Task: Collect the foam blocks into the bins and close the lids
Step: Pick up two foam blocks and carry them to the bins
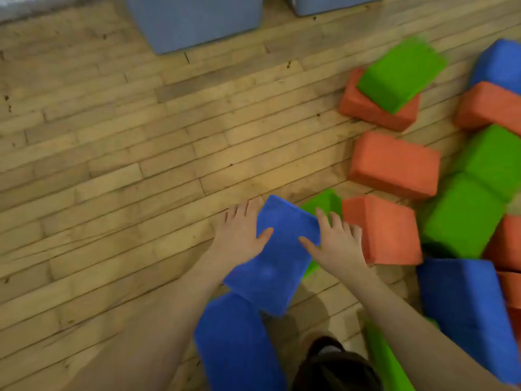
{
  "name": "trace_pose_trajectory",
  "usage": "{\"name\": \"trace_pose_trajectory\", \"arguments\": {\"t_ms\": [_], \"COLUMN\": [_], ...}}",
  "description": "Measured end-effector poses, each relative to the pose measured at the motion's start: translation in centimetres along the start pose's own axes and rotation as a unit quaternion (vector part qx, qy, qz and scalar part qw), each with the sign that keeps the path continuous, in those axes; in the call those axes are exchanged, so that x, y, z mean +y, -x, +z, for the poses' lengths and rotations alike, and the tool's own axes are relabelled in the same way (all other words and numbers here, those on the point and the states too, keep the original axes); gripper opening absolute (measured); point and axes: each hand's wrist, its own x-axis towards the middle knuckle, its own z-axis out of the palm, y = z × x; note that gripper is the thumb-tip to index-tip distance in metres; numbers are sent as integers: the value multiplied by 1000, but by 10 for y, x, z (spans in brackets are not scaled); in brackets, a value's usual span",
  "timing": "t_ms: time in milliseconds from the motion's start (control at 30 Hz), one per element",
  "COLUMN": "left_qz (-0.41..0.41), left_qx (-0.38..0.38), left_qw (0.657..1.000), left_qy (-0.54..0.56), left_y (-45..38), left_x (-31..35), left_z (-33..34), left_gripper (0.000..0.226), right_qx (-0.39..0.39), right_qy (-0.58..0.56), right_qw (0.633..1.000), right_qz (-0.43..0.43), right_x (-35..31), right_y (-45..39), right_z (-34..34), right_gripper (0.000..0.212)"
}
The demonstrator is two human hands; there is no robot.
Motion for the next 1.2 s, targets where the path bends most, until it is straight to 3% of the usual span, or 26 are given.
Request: {"name": "trace_pose_trajectory", "arguments": {"t_ms": [133,333,533,700,800,867,933,1067,1200], "left_qz": [-2,1,43,39,6,-19,-20,28,57], "left_qx": [11,32,35,70,130,169,167,132,184], "left_qw": [999,990,963,951,968,977,985,989,977], "left_qy": [-47,139,265,300,215,125,50,-64,-87], "left_y": [-11,-2,12,-2,-12,-19,-23,-14,-7], "left_x": [-13,-17,-11,6,28,44,58,85,97], "left_z": [47,73,42,3,-3,-2,4,27,43], "left_gripper": [77,77,76,71,69,67,65,64,62], "right_qx": [74,132,188,211,262,265,244,175,97], "right_qy": [-8,-172,-276,-240,-133,-117,-140,-222,-310], "right_qw": [997,976,942,947,956,955,946,895,874], "right_qz": [2,0,-6,-21,1,65,160,345,361], "right_x": [2,-1,-4,7,33,57,77,85,76], "right_y": [-13,-16,-8,-23,-29,-23,-5,29,28], "right_z": [45,70,55,24,16,21,35,65,84], "right_gripper": [84,68,63,57,53,50,54,68,70]}}
